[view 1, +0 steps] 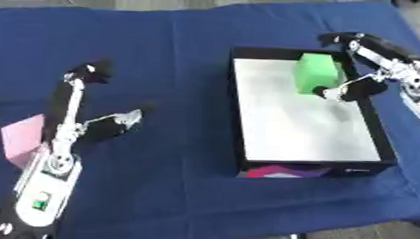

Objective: Pick up the objects with one hand, pass them to the other hand, and then place them into the box on the other side of the table.

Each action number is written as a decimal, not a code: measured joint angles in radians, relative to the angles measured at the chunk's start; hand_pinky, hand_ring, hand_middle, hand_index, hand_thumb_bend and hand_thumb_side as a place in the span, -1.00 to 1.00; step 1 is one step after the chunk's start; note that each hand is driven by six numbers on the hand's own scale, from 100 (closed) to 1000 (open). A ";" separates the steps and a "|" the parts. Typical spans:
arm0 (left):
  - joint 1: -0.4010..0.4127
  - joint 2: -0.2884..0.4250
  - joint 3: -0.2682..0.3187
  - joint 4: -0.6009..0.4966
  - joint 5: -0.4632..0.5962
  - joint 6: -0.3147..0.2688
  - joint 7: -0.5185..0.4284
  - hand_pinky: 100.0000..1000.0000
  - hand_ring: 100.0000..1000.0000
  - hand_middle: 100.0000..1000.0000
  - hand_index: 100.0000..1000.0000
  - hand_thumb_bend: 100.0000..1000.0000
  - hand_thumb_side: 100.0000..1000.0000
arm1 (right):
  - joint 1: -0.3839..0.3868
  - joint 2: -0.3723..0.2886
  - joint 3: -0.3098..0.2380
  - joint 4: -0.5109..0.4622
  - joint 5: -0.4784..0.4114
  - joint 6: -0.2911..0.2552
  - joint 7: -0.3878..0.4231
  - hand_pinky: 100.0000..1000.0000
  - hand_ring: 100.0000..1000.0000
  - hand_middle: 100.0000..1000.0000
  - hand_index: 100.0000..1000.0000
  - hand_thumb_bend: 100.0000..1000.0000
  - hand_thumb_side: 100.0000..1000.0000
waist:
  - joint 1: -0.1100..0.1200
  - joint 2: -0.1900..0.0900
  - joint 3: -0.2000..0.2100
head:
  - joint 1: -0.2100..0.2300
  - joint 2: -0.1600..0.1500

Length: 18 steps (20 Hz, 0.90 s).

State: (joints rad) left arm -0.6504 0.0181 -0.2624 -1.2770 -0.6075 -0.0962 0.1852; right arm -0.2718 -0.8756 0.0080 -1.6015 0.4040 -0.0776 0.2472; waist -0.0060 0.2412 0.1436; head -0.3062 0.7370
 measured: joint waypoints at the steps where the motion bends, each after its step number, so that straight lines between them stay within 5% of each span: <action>1: 0.000 0.000 0.000 0.000 0.000 0.000 0.000 0.57 0.25 0.17 0.59 0.45 -0.29 | 0.000 0.000 -0.001 0.000 -0.004 0.001 -0.003 0.76 0.92 0.68 0.94 -0.16 -0.66 | 0.000 0.000 0.000 | 0.000 0.000; 8: 0.001 0.000 0.000 0.000 0.000 0.001 0.001 0.57 0.25 0.16 0.59 0.45 -0.29 | 0.008 0.001 -0.015 -0.044 -0.052 0.016 -0.019 0.76 0.92 0.65 0.96 -0.17 -0.79 | 0.000 0.000 0.001 | 0.001 0.001; 9: 0.001 0.000 0.000 0.000 0.000 0.001 0.001 0.57 0.25 0.16 0.59 0.44 -0.29 | 0.008 0.001 -0.019 -0.057 -0.064 0.021 -0.024 0.75 0.92 0.64 0.96 -0.26 -0.69 | 0.000 0.000 0.002 | 0.002 0.001; 10: 0.001 0.000 0.000 0.000 0.000 0.001 0.001 0.57 0.25 0.16 0.59 0.44 -0.29 | 0.008 0.001 -0.022 -0.071 -0.077 0.026 -0.029 0.76 0.92 0.63 0.97 -0.29 -0.85 | 0.000 0.000 0.002 | 0.003 0.001; 15: 0.000 0.003 0.001 -0.009 0.005 0.004 0.004 0.57 0.25 0.16 0.59 0.42 -0.30 | -0.010 0.009 -0.042 -0.170 -0.150 0.053 -0.073 0.76 0.92 0.53 0.95 -1.00 -0.82 | 0.000 0.000 0.009 | 0.028 0.008; 18: -0.002 0.009 0.001 -0.024 0.014 0.010 0.004 0.57 0.25 0.15 0.59 0.42 -0.31 | -0.019 0.014 -0.051 -0.240 -0.195 0.077 -0.112 0.77 0.93 0.52 0.96 -1.00 -0.51 | 0.008 0.000 0.016 | 0.074 0.008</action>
State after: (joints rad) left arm -0.6529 0.0267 -0.2609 -1.3008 -0.5937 -0.0863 0.1895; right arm -0.2906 -0.8620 -0.0432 -1.8415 0.2087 -0.0004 0.1357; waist 0.0024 0.2412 0.1600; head -0.2317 0.7449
